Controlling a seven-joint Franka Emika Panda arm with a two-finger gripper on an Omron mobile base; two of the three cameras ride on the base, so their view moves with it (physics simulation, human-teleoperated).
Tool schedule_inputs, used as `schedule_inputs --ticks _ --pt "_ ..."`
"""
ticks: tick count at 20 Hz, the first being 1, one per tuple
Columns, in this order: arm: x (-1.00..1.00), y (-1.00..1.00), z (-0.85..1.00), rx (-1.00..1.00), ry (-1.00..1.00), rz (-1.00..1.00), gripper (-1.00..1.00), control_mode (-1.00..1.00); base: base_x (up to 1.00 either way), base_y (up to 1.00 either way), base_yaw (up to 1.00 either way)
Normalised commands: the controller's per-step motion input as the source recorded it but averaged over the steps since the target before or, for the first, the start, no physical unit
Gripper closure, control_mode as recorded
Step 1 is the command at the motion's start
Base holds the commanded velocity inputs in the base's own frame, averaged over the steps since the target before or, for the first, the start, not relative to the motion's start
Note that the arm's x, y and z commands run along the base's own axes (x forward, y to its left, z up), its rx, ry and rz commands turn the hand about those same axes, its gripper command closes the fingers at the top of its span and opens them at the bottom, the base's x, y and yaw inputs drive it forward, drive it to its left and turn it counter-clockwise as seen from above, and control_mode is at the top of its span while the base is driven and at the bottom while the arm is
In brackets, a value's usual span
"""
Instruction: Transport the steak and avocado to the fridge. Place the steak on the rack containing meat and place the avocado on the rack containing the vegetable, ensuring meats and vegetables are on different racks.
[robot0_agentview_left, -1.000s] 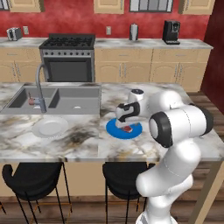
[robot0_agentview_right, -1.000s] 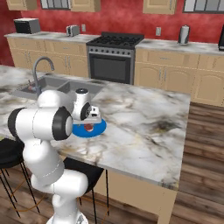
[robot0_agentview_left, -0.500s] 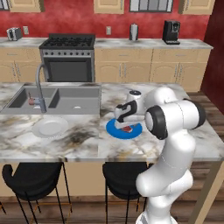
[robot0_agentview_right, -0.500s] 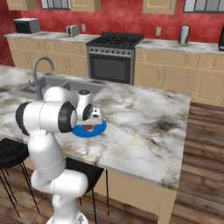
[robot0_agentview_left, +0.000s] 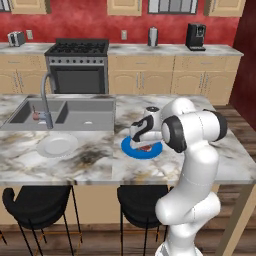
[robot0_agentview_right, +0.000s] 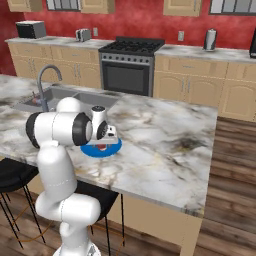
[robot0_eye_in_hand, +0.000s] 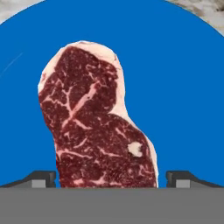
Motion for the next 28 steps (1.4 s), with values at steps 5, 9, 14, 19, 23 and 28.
schedule_inputs --ticks 5,9,14,19,23,28 --pt "0.2 0.03 -0.28 0.0 0.0 0.01 -1.0 -1.0 0.0 0.0 0.0" --pt "0.29 0.29 -0.38 -0.03 -0.02 0.04 -1.0 -1.0 0.0 0.0 0.0" --pt "0.15 0.44 -0.8 -0.06 0.0 0.12 -1.0 -1.0 0.0 0.0 0.0" --pt "0.0 0.32 -0.95 -0.02 0.02 0.16 -1.0 -1.0 0.0 0.0 0.0" --pt "0.0 0.1 -0.98 0.0 0.17 0.14 1.0 -1.0 0.0 0.0 0.0" --pt "-0.02 0.0 -0.95 0.0 0.21 0.12 1.0 -1.0 0.0 0.0 0.0"
